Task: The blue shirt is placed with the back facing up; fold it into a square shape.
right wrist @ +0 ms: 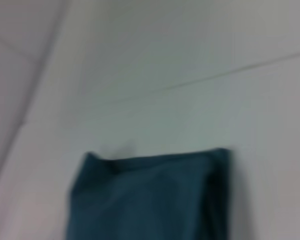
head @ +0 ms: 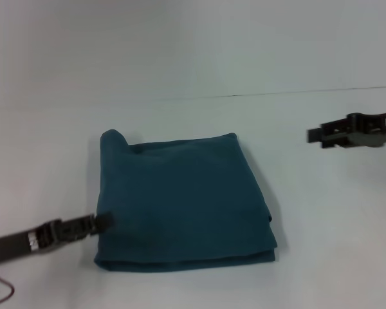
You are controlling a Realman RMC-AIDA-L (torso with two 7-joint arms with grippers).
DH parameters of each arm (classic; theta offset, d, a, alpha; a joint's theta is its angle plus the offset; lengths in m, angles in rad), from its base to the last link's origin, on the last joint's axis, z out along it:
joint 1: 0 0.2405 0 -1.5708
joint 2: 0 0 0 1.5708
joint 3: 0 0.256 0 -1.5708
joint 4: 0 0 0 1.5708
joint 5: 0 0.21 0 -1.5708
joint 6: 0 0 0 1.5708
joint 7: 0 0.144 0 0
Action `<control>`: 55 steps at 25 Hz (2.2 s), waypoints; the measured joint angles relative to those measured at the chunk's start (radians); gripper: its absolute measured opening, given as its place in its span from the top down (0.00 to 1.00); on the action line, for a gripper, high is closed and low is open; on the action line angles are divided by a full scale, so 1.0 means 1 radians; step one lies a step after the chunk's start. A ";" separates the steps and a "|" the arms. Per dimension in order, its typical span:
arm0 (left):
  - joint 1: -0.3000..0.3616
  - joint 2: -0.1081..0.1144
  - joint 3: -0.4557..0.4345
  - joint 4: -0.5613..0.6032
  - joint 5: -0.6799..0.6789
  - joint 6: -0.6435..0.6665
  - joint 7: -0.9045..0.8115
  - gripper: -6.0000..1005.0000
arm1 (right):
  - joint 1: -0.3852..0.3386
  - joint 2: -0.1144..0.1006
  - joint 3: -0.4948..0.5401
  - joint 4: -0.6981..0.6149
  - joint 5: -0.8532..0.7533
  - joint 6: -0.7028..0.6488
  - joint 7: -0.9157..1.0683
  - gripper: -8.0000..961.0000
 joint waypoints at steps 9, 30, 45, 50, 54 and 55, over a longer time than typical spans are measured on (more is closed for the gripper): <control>-0.102 0.048 0.072 0.002 -0.041 0.122 0.178 0.25 | -0.032 0.076 -0.013 -0.035 0.091 -0.159 -0.344 0.25; -0.125 0.045 0.229 0.084 0.037 0.065 0.351 0.18 | -0.063 0.181 -0.151 -0.049 0.087 -0.239 -0.473 0.25; -0.139 0.019 0.329 0.089 0.038 -0.024 0.433 0.18 | -0.058 0.198 -0.198 -0.053 0.088 -0.215 -0.482 0.25; -0.140 0.018 0.325 0.090 0.032 -0.049 0.411 0.18 | -0.057 0.197 -0.195 -0.055 0.089 -0.216 -0.480 0.25; -0.144 0.024 0.322 0.090 0.031 -0.050 0.389 0.18 | -0.056 0.197 -0.195 -0.056 0.090 -0.216 -0.480 0.25; -0.144 0.024 0.322 0.090 0.031 -0.050 0.389 0.18 | -0.055 0.197 -0.196 -0.056 0.090 -0.215 -0.480 0.25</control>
